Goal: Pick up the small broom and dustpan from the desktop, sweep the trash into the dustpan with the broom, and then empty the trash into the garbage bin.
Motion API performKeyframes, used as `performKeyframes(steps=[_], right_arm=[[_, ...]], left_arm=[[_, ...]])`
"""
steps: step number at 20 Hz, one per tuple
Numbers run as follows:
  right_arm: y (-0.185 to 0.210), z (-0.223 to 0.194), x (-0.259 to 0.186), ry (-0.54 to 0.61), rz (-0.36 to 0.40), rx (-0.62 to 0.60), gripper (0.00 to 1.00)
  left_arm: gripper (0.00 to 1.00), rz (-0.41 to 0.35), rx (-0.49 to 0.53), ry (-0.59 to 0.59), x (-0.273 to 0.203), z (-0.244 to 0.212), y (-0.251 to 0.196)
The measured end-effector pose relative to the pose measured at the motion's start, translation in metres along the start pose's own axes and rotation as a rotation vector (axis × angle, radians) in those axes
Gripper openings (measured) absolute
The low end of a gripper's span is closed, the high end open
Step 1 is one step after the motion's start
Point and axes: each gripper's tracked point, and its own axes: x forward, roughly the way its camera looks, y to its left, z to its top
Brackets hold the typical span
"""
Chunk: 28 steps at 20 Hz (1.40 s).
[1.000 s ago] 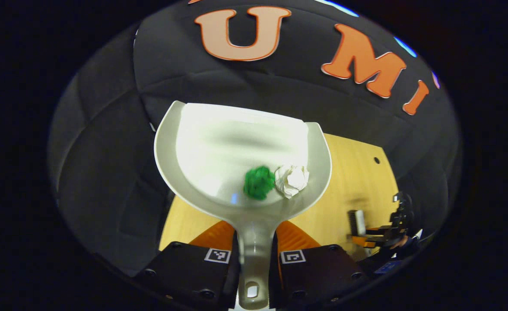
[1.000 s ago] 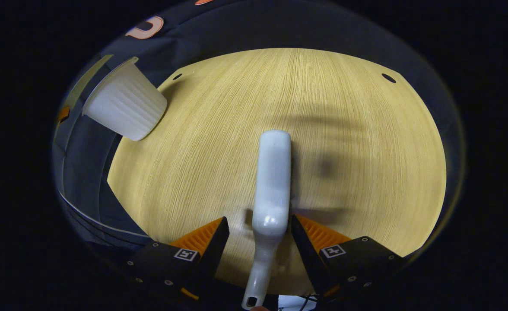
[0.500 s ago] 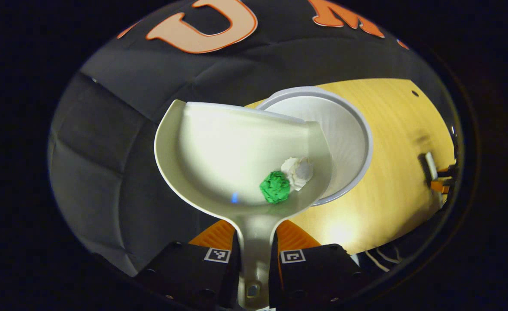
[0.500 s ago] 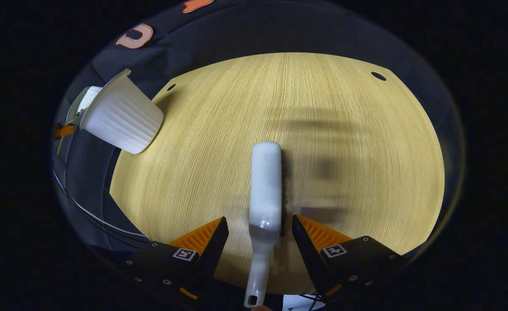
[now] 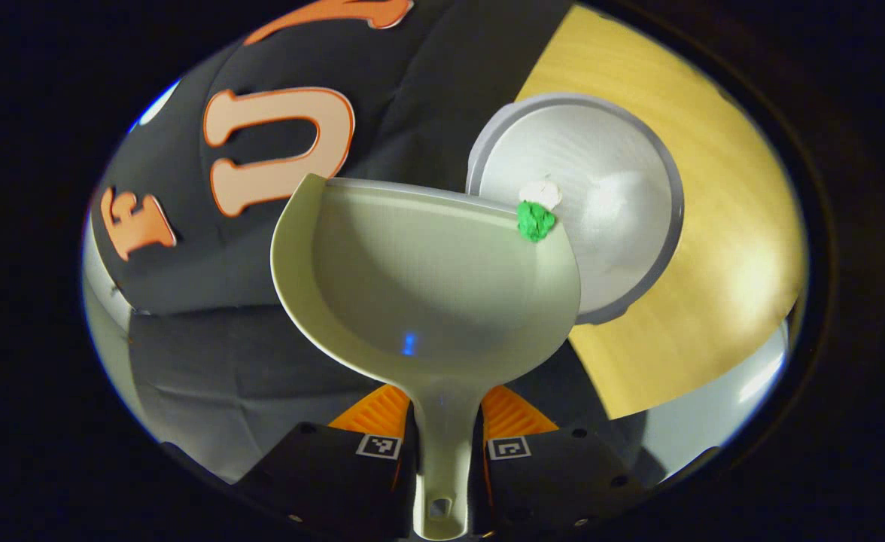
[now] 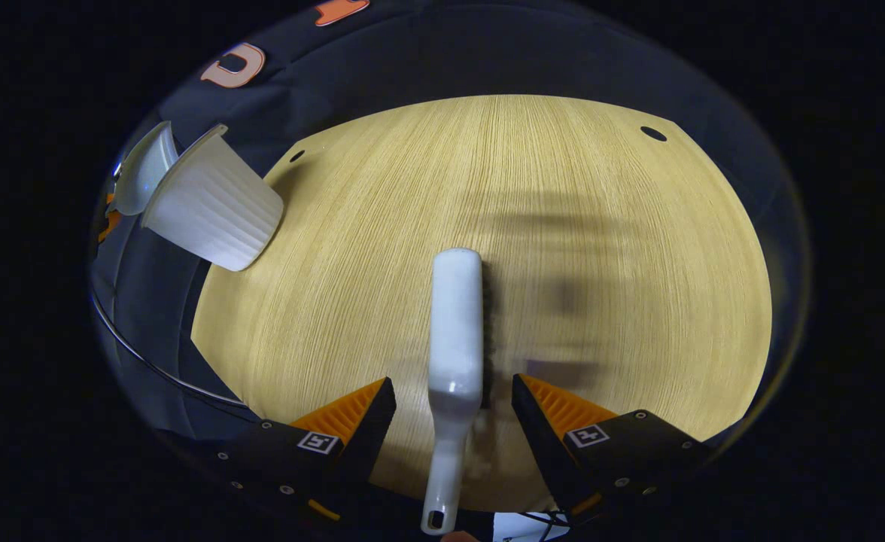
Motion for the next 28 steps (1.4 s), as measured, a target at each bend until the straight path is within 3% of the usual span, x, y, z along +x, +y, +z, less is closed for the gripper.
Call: performKeyframes(steps=[4, 8, 10, 13, 15, 19, 20, 24, 27, 28], right_arm=[[-0.001, -0.001, 0.000, -0.004, -0.004, -0.002, 0.94], [0.001, -0.011, 0.000, 0.016, 0.001, -0.002, 0.94], [0.002, -0.016, 0.001, 0.030, 0.003, -0.009, 0.94], [0.014, -0.029, 0.002, 0.056, 0.019, -0.017, 0.94], [0.024, -0.033, 0.002, 0.067, 0.032, -0.016, 0.94], [0.034, -0.040, -0.002, 0.081, 0.050, -0.019, 0.95], [0.035, -0.041, -0.003, 0.084, 0.053, -0.015, 0.95], [0.034, -0.046, -0.006, 0.079, 0.054, 0.016, 0.95], [0.027, -0.040, -0.010, 0.055, 0.041, 0.057, 0.95], [0.025, -0.038, -0.009, 0.048, 0.038, 0.069, 0.95]], left_arm=[[0.27, -0.083, -0.147, -0.018, -0.008, -0.007, -0.023], [0.27, -0.269, -0.515, -0.068, -0.022, 0.013, -0.068], [0.27, -0.376, -0.719, -0.118, -0.040, 0.044, -0.083], [0.28, -0.519, -0.891, -0.235, -0.073, 0.101, -0.101], [0.27, -0.596, -0.910, -0.322, -0.104, 0.143, -0.103], [0.27, -0.752, -0.894, -0.445, -0.120, 0.204, -0.128], [0.28, -0.799, -0.900, -0.443, -0.133, 0.228, -0.139], [0.27, -0.963, -0.895, -0.381, -0.157, 0.249, -0.206], [0.24, -1.083, -0.931, -0.257, -0.155, 0.255, -0.269], [0.28, -1.110, -0.935, -0.217, -0.151, 0.253, -0.292]])
